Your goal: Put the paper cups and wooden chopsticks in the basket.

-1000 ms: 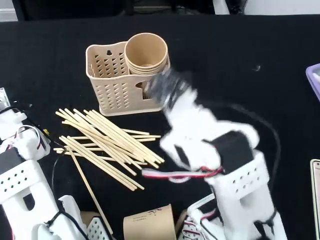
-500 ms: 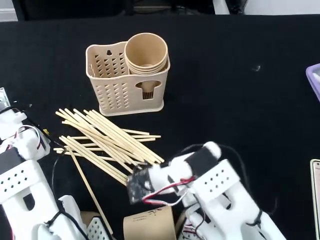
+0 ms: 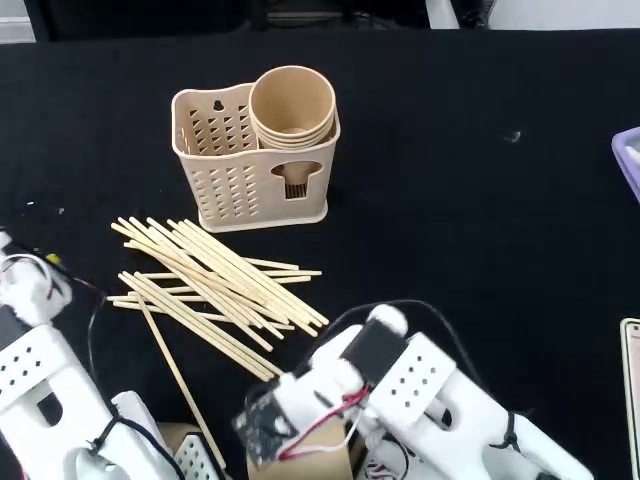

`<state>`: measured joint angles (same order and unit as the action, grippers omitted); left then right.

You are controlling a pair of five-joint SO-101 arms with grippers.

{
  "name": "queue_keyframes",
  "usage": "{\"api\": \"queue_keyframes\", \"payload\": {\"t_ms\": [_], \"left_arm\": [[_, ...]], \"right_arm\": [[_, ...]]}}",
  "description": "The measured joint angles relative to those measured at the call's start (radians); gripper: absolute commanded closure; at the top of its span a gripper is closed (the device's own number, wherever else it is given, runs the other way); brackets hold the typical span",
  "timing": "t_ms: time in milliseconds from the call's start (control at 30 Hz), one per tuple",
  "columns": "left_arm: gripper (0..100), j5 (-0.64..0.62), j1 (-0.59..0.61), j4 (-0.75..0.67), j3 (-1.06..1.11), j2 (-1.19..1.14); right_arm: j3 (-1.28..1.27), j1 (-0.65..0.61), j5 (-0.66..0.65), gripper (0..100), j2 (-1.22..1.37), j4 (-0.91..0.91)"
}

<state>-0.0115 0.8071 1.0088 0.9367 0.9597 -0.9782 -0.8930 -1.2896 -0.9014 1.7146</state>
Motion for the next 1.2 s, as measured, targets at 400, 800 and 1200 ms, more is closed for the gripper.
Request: {"api": "queue_keyframes", "payload": {"t_ms": [400, 800, 1200], "left_arm": [[79, -0.008, 0.043, -0.049, 0.000, 0.000], [79, -0.049, 0.110, -0.081, 0.000, 0.000], [79, -0.049, 0.110, -0.081, 0.000, 0.000]], "right_arm": [[-0.008, -0.129, -0.071, 74.4, 0.000, -0.002], [-0.020, -0.133, -0.028, 80.2, 0.000, -0.029], [-0.032, -0.181, 0.264, 89.8, -0.008, -0.187]]}}
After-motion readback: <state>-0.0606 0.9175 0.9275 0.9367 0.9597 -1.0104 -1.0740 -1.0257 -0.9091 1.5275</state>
